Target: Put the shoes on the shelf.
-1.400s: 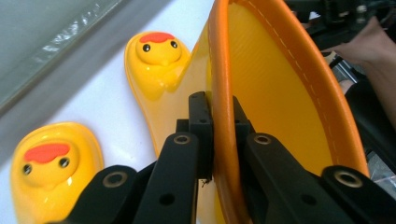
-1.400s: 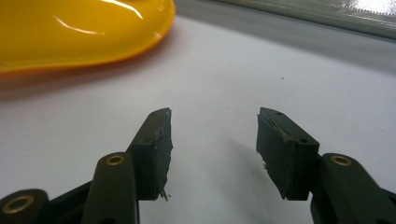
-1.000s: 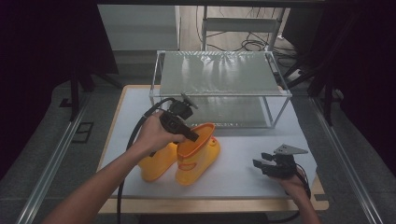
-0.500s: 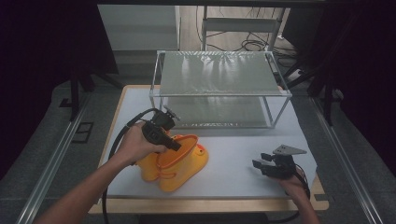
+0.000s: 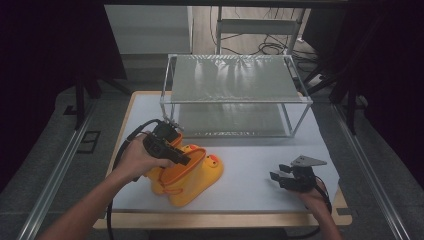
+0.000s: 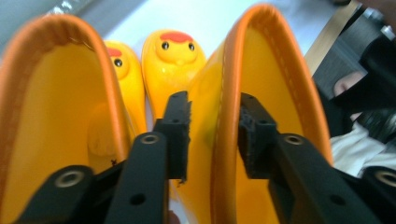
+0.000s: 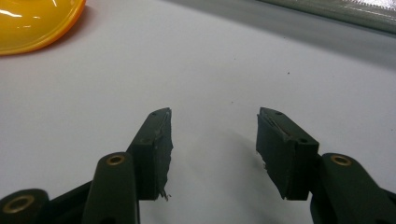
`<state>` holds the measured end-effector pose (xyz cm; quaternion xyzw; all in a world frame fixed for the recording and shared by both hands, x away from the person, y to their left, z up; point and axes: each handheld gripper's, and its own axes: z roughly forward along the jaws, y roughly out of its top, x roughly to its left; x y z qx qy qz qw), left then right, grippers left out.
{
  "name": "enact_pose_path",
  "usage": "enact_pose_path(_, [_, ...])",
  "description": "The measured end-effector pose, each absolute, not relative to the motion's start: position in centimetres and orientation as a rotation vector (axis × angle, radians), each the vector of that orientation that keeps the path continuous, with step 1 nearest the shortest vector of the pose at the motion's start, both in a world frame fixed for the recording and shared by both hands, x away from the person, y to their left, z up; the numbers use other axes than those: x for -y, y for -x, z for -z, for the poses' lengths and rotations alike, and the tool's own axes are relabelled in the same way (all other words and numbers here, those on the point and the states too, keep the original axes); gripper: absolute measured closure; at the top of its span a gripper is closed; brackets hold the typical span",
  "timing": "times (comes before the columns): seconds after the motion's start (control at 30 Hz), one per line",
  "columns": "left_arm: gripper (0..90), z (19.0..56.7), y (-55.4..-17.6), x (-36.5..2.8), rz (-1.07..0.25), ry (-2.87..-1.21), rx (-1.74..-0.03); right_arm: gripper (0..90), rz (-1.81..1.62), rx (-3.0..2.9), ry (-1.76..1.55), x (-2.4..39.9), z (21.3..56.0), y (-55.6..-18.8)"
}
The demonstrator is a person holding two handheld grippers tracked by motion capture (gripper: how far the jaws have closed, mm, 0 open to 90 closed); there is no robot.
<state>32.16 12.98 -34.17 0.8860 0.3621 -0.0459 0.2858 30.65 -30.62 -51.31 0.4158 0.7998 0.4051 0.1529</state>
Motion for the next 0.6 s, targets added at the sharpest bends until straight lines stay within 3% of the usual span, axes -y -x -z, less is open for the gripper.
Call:
enact_pose_path(0.3, [52.3,31.8,-32.1,-14.9,0.087,-2.250,-0.985,45.4,-1.162,-2.291,-1.192,30.7,51.3,-30.7])
enact_pose_path(0.6, [46.7,31.3,-31.8,-16.5,0.065,-2.232,-1.005,45.4,-1.154,-2.295,-1.190,30.6,51.4,-30.7])
